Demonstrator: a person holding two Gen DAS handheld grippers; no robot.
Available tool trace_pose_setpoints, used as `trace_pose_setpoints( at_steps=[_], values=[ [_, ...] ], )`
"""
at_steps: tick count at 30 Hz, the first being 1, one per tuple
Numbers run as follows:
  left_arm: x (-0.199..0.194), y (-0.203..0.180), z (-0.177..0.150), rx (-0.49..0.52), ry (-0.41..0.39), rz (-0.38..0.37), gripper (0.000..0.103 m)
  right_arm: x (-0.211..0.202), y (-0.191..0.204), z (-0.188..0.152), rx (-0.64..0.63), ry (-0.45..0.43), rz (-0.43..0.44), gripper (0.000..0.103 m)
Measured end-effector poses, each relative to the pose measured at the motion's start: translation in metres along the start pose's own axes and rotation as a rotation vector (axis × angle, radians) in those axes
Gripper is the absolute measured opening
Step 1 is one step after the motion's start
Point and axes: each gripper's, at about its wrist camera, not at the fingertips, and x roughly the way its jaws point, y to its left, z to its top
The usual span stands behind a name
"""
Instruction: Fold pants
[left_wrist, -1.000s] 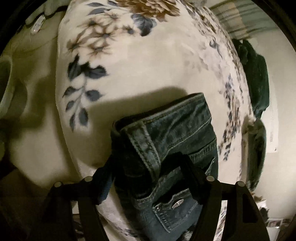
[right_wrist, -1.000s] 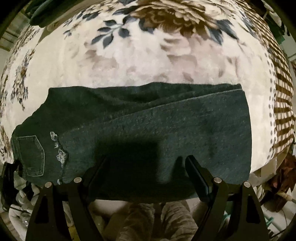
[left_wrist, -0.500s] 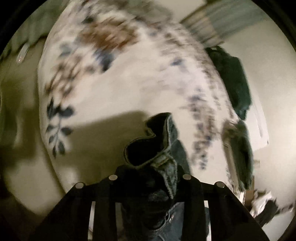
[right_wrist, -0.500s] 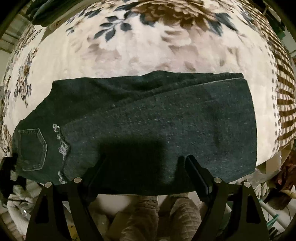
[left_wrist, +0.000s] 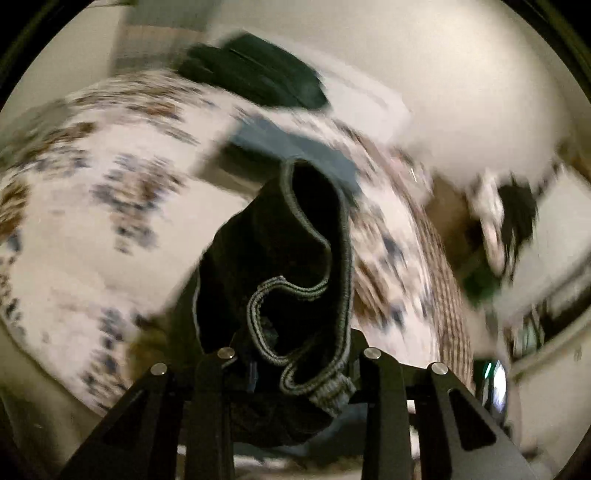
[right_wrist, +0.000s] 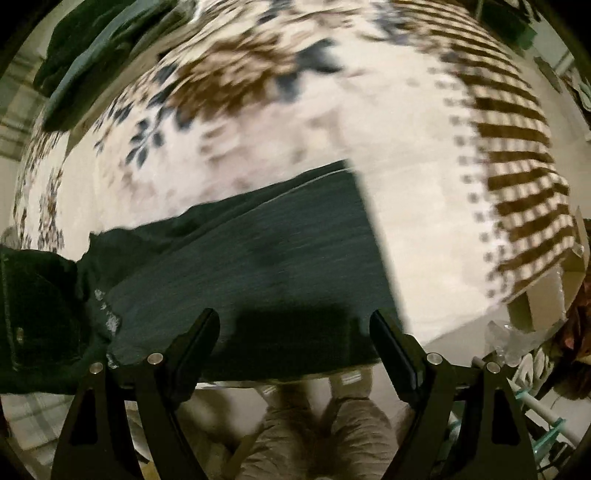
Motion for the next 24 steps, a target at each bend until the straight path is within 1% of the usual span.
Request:
trace_pose_setpoints(
  at_steps=[1,3,4,6,9,12,17,21,24],
  values=[
    [0.013,-0.016,-0.008,0.022,0.041,-0.009,0.027,-0.005,-0.014,0.004,0.008,-0.006,-0.006,0.085],
    [0.038,-0.042,-0.027,0.057,0.117,-0.029,0.026,-0.014,-0.04,0.024,0.019,-0.014,-0.023,0.085],
    [0.051,-0.053,-0.037,0.071,0.155,-0.044,0.026,-0.017,-0.057,0.027,0.031,-0.02,-0.034,0.085],
    [0.073,-0.073,-0.055,0.085,0.225,-0.063,0.026,-0.019,-0.078,0.027,0.055,-0.026,-0.056,0.085],
    [0.101,-0.099,-0.08,0.136,0.311,-0.049,0.026,-0.016,-0.112,0.027,0.097,-0.035,-0.069,0.085],
    [0.116,-0.11,-0.095,0.164,0.349,-0.01,0.026,-0.012,-0.138,0.028,0.131,-0.044,-0.083,0.085],
    [0.136,-0.111,-0.107,0.167,0.387,0.043,0.026,-0.012,-0.172,0.026,0.169,-0.045,-0.092,0.085],
    [0.14,-0.114,-0.11,0.195,0.4,0.062,0.026,-0.015,-0.184,0.027,0.161,-0.05,-0.092,0.085],
    [0.142,-0.115,-0.109,0.2,0.409,0.066,0.027,-0.016,-0.185,0.031,0.161,-0.052,-0.087,0.085]
  ],
)
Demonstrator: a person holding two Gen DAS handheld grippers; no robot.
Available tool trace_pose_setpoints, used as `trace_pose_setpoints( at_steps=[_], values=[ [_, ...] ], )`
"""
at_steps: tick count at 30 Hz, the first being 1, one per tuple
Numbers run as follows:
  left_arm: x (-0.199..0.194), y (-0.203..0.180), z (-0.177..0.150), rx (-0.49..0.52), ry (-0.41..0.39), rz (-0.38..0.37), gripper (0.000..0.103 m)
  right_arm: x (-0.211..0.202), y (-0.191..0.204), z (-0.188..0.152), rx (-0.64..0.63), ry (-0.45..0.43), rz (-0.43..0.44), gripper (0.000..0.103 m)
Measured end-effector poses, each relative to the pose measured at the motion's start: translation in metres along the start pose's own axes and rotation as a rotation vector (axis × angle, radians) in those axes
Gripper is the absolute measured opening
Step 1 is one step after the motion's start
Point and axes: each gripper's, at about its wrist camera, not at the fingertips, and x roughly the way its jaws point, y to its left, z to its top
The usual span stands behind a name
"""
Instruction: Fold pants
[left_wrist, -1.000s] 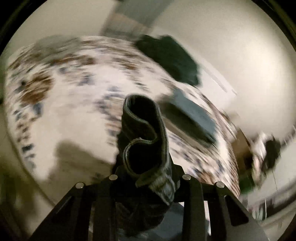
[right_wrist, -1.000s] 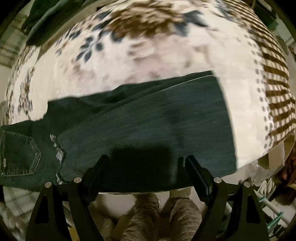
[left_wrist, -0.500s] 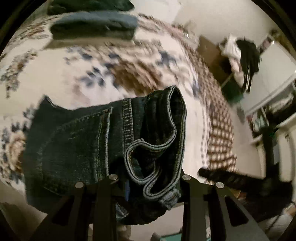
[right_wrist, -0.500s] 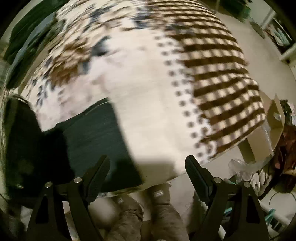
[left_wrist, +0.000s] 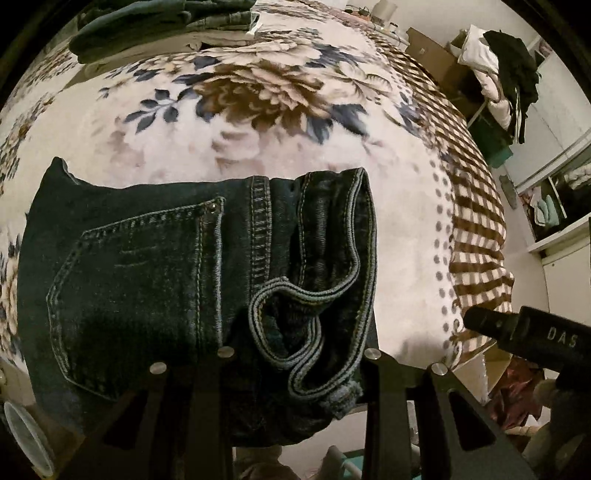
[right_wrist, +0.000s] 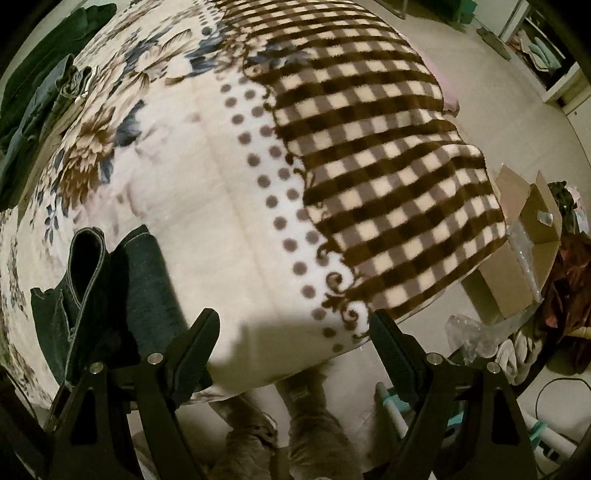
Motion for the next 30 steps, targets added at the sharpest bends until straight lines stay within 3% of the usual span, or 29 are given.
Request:
trace_pose_setpoints(
  at_steps=[6,8,12,13,18,22,24,27,28,30],
  values=[
    [-0.003,0.0,0.008,-0.046,0.032,0.014,0.033,-0.007,0.011,0.005,-0.022,-0.011,0.014,0.085],
    [-0.013,0.0,0.01,-0.061,0.026,0.016,0.04,-0.01,0.014,0.005,-0.029,-0.012,0.029,0.085],
    [-0.038,0.004,0.012,-0.098,0.0,-0.035,0.078,-0.016,0.026,0.011,-0.046,-0.016,0.089,0.085],
    [-0.05,0.006,0.012,-0.103,-0.024,-0.036,0.082,-0.019,0.029,0.013,-0.052,-0.023,0.108,0.085],
    [-0.086,0.032,0.013,-0.17,-0.096,-0.028,0.083,-0.029,0.047,0.025,-0.083,-0.031,0.27,0.085],
    [-0.104,0.095,0.013,-0.295,-0.125,0.071,0.083,-0.016,0.079,0.028,-0.112,0.062,0.418,0.086],
    [-0.106,0.132,0.012,-0.362,-0.123,0.132,0.083,-0.002,0.097,0.026,-0.14,0.111,0.431,0.087],
    [-0.1,0.183,0.01,-0.426,-0.093,0.235,0.083,0.032,0.125,0.022,-0.175,0.186,0.382,0.086],
    [-0.099,0.194,0.009,-0.436,-0.093,0.248,0.083,0.048,0.134,0.018,-0.173,0.232,0.369,0.08],
    [-0.097,0.21,0.009,-0.44,-0.073,0.277,0.083,0.054,0.143,0.014,-0.156,0.2,0.322,0.052]
  ],
)
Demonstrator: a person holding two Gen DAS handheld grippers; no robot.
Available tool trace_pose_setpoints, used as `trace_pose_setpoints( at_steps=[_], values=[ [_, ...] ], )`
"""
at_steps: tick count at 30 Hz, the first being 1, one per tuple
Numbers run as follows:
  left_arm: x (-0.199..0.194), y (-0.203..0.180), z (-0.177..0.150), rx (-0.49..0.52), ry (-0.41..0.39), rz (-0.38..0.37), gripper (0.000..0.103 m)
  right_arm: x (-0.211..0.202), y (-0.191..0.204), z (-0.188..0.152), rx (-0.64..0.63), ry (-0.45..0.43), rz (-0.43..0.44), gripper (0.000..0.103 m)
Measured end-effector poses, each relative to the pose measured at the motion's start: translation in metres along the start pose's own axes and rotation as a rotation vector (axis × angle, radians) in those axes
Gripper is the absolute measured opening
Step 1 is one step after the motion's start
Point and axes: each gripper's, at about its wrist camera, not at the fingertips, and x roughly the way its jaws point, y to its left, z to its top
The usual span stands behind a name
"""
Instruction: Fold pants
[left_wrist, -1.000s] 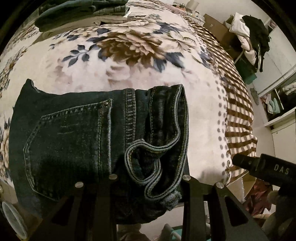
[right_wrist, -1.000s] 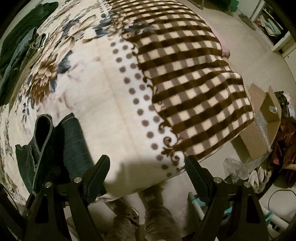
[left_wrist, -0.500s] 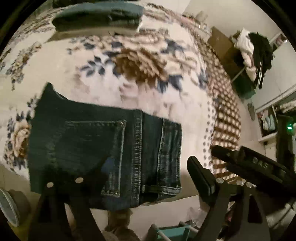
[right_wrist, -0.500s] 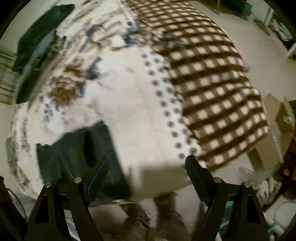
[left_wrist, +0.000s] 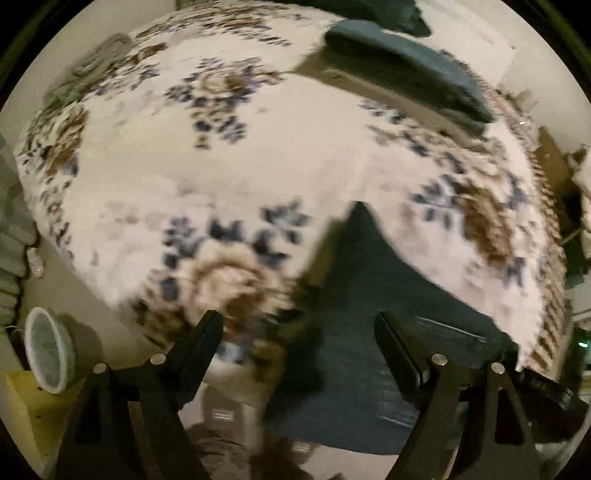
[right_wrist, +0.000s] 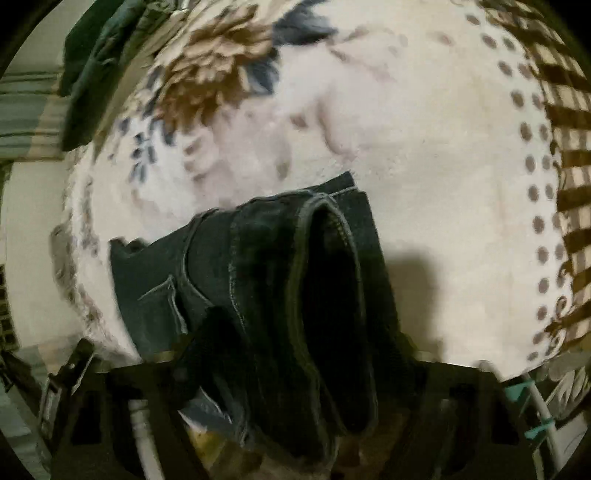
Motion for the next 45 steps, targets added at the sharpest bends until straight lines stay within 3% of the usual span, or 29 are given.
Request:
trace_pose_setpoints(
  at_steps=[1,2,4,8,13,16,20,22,24,27,28,30,31,32,33,36,38,40,42,43,44,45],
  values=[
    [0.003,0.004,0.004,0.006,0.009,0.0,0.083,-0.001,0.006,-0.002,-0.013,-0.035,-0.047,0.028],
    [0.005,0.006,0.006,0.012,0.012,-0.002,0.083,-0.005,0.014,-0.004,-0.034,-0.059,-0.084,0.018],
    [0.009,0.005,0.013,0.024,0.033,-0.03,0.083,-0.02,0.026,-0.011,-0.061,-0.101,-0.112,0.012],
    [0.019,-0.012,0.022,0.04,0.075,-0.13,0.083,-0.052,0.027,-0.022,-0.082,-0.141,-0.145,0.011],
    [0.046,-0.057,0.032,0.081,0.145,-0.237,0.083,-0.089,-0.03,-0.018,-0.005,-0.178,-0.21,0.011],
    [0.074,-0.085,0.036,0.104,0.215,-0.29,0.083,-0.087,-0.061,-0.012,0.042,-0.147,-0.203,0.011],
    [0.116,-0.094,0.039,0.048,0.315,-0.322,0.082,-0.075,-0.066,-0.008,0.021,-0.134,-0.204,0.011],
    [0.125,-0.089,0.04,0.009,0.314,-0.367,0.057,-0.073,-0.07,-0.008,0.027,-0.13,-0.194,0.011],
    [0.126,-0.085,0.041,0.016,0.295,-0.372,0.045,-0.074,-0.08,-0.01,0.054,-0.126,-0.16,0.011],
    [0.133,-0.077,0.042,0.014,0.308,-0.419,0.043,-0.068,-0.099,-0.013,0.098,-0.111,-0.121,0.012],
    [0.136,-0.076,0.044,0.011,0.319,-0.431,0.044,-0.062,-0.102,-0.012,0.106,-0.103,-0.118,0.015],
    [0.135,-0.074,0.047,-0.001,0.34,-0.449,0.045,-0.048,-0.113,-0.007,0.124,-0.062,-0.134,0.039],
    [0.131,-0.073,0.048,-0.001,0.354,-0.453,0.046,-0.041,-0.12,-0.004,0.139,-0.032,-0.146,0.061],
    [0.127,-0.072,0.048,-0.003,0.362,-0.453,0.047,-0.04,-0.125,-0.002,0.155,-0.019,-0.145,0.074],
    [0.121,-0.069,0.048,-0.007,0.364,-0.46,0.05,-0.043,-0.131,-0.003,0.177,-0.017,-0.119,0.076],
    [0.102,-0.052,0.037,-0.04,0.344,-0.557,0.081,-0.067,-0.15,-0.019,0.25,-0.049,0.05,0.076],
    [0.1,-0.045,0.026,-0.063,0.361,-0.576,0.082,-0.078,-0.162,-0.037,0.3,-0.066,0.121,0.082],
    [0.103,-0.04,0.012,-0.073,0.388,-0.571,0.082,-0.071,-0.172,-0.051,0.368,-0.024,0.159,0.082],
    [0.109,-0.039,-0.004,-0.087,0.42,-0.569,0.082,-0.048,-0.184,-0.065,0.474,0.049,0.251,0.082],
    [0.111,-0.039,-0.009,-0.087,0.431,-0.572,0.082,-0.037,-0.184,-0.071,0.508,0.064,0.29,0.079],
    [0.111,-0.04,-0.014,-0.076,0.431,-0.567,0.082,-0.026,-0.182,-0.076,0.532,0.071,0.318,0.07],
    [0.112,-0.042,-0.018,-0.039,0.427,-0.554,0.082,-0.019,-0.18,-0.079,0.543,0.066,0.325,0.04]
  ],
)
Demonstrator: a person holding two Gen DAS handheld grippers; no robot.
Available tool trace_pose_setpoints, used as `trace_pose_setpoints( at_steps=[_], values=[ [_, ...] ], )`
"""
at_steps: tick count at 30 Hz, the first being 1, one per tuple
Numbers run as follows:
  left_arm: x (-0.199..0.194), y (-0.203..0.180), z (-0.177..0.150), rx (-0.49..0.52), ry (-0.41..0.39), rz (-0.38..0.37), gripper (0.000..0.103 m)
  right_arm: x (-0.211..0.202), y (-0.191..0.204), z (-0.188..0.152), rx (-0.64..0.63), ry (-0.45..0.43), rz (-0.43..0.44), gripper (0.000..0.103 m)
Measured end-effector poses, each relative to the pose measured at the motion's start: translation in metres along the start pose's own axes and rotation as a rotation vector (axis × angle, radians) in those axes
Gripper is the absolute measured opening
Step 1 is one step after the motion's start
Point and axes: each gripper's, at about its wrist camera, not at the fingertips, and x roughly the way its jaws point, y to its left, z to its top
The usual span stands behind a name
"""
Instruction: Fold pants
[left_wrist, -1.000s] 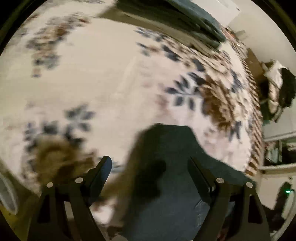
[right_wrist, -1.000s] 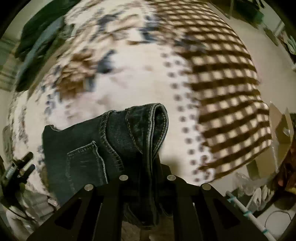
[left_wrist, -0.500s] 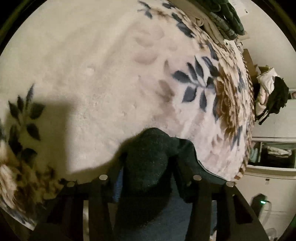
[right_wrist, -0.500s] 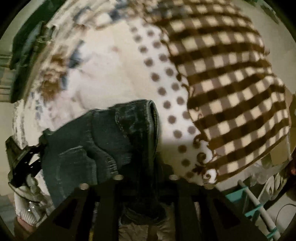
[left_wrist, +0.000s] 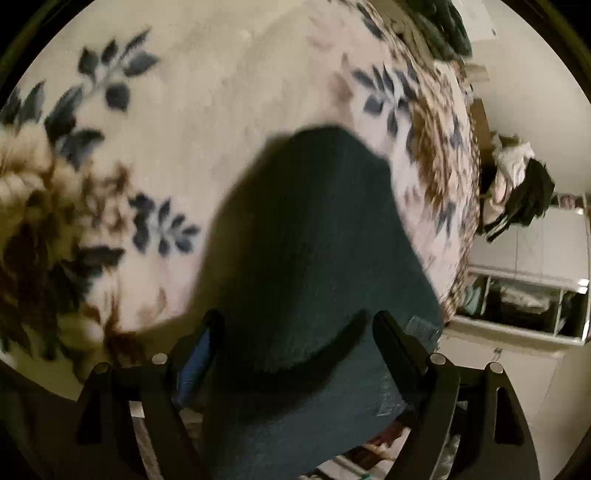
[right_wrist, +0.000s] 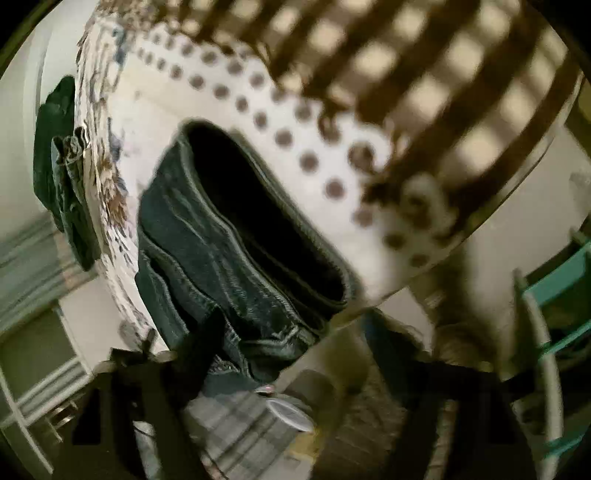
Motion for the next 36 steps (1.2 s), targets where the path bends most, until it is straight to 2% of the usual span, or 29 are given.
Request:
trace_pose_setpoints(
  at_steps=[2,5,9,10,13,14,16,18,22,23,25,26,28,30,34,36],
  values=[
    [0.002,0.0,-0.002,0.04,0.012,0.03,0.082,0.008,0.005,-0.003,-0.008,-0.024,-0.046,0.036],
    [0.002,0.002,-0.002,0.057,0.019,0.024,0.082,-0.002,0.029,-0.006,-0.125,-0.085,-0.15,0.027],
    [0.003,-0.002,-0.002,0.073,0.022,0.034,0.082,-0.007,0.044,-0.004,-0.229,-0.145,-0.233,0.026],
    [0.002,-0.001,-0.002,0.063,0.02,0.026,0.082,-0.008,0.041,-0.001,-0.223,-0.139,-0.22,0.027],
    [-0.001,0.004,-0.002,0.032,0.01,-0.008,0.082,-0.012,0.032,0.0,-0.203,-0.129,-0.131,0.039],
    [-0.002,0.006,-0.004,0.021,0.005,-0.029,0.082,-0.014,0.024,-0.002,-0.181,-0.127,-0.079,0.053],
    [-0.004,0.007,-0.004,0.005,-0.005,-0.052,0.082,-0.02,0.004,-0.007,-0.132,-0.117,0.024,0.064],
    [-0.004,0.009,-0.006,-0.005,-0.012,-0.074,0.082,-0.011,-0.008,-0.01,-0.105,-0.093,0.102,0.065],
    [0.003,0.009,-0.005,-0.021,-0.017,-0.091,0.085,0.017,-0.009,-0.009,-0.105,-0.061,0.169,0.066],
    [0.004,0.009,-0.005,-0.02,-0.018,-0.093,0.086,0.025,-0.006,-0.008,-0.106,-0.058,0.187,0.07],
    [0.007,0.007,-0.003,-0.018,-0.021,-0.095,0.086,0.031,0.0,-0.008,-0.121,-0.074,0.208,0.09],
    [0.009,0.007,-0.002,-0.016,-0.021,-0.097,0.087,0.034,0.006,-0.007,-0.125,-0.078,0.215,0.094],
    [0.012,0.005,-0.001,-0.012,-0.022,-0.115,0.097,0.039,0.015,-0.004,-0.132,-0.084,0.215,0.096],
    [0.015,0.003,0.0,-0.003,-0.02,-0.122,0.102,0.044,0.021,-0.003,-0.139,-0.087,0.213,0.098],
    [0.018,-0.003,0.002,0.029,-0.013,-0.1,0.102,0.047,0.028,-0.004,-0.138,-0.114,0.227,0.1],
    [0.019,-0.005,0.001,0.031,-0.013,-0.095,0.102,0.049,0.036,-0.005,-0.148,-0.127,0.222,0.094]
  ],
)
